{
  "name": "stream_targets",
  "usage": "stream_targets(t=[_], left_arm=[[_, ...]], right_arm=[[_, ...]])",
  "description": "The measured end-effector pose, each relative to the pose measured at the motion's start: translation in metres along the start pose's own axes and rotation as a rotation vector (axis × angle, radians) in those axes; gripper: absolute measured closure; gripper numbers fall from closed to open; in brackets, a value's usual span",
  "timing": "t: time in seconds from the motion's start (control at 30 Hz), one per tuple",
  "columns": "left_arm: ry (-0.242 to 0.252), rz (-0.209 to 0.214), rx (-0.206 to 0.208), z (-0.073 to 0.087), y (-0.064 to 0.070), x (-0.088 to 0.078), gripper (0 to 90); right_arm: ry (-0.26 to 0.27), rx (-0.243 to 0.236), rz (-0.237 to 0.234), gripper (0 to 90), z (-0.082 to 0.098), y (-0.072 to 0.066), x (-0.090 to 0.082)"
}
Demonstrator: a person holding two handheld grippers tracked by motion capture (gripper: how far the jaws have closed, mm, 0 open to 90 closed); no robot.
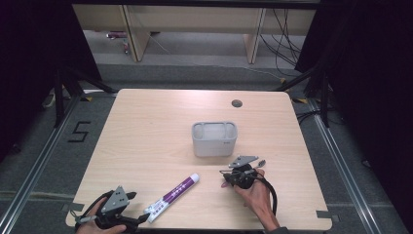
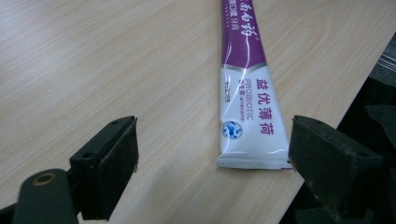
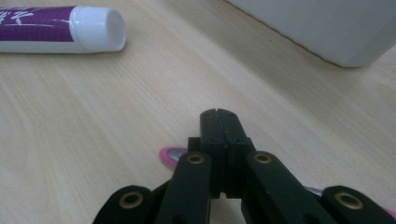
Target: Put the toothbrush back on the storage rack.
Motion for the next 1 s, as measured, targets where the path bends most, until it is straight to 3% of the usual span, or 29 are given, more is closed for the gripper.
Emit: stream_targets(t=[0.03, 0.3, 0.33, 0.4, 0.43, 0.57, 0.6, 0.8, 0.83, 1.0], left_arm=[[-0.014, -0.009, 0.02, 0.001, -0.002, -0.001, 15.6], [-0.005, 0.005, 0.007, 0.0, -0.001, -0.001, 15.6], [-0.002, -0.001, 0.006, 0.0, -0.001, -0.001, 15.6], [0.001, 0.0, -0.001, 0.0, 0.0, 0.0, 15.6], [-0.006, -0.004, 0.008, 0.0, -0.001, -0.001, 15.7], [0.002, 0.0, -0.004, 0.0, 0.0, 0.0, 15.6], [-0.013, -0.01, 0.014, 0.001, -0.002, 0.0, 15.6], [-0.002, -0.001, -0.002, 0.0, 0.0, 0.0, 15.6], [-0.011, -0.009, 0.019, 0.001, -0.003, 0.0, 15.6], [-0.017, -0.007, 0.022, 0.001, -0.002, 0.0, 15.7]], right_arm=[[-0.009, 0.009, -0.015, 90.0, 0.002, -0.002, -0.001], [0.001, -0.004, -0.014, 90.0, 0.013, -0.001, -0.008], [-0.008, 0.02, -0.01, 90.0, 0.016, -0.003, -0.01], [-0.027, 0.006, -0.022, 90.0, 0.02, -0.002, -0.014], [-0.033, 0.024, -0.015, 90.0, 0.022, -0.003, -0.015], [-0.028, 0.004, -0.023, 90.0, 0.027, -0.006, -0.017], [-0.046, 0.004, -0.036, 90.0, 0.03, -0.008, -0.021], [-0.064, 0.006, -0.019, 90.0, 0.04, -0.011, -0.03], [-0.058, 0.006, -0.018, 90.0, 0.041, -0.011, -0.03], [-0.059, -0.012, -0.012, 90.0, 0.048, -0.008, -0.036]])
Point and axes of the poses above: each handheld gripper's, and its own axes: x roughly forward along the jaws, z roughly out of its underside, y roughly to its right, the point moved 7 cm from there along x, roughly forward along the jaws, and after that the axes turned 6 degrees about -z, right-handed, at the moved point
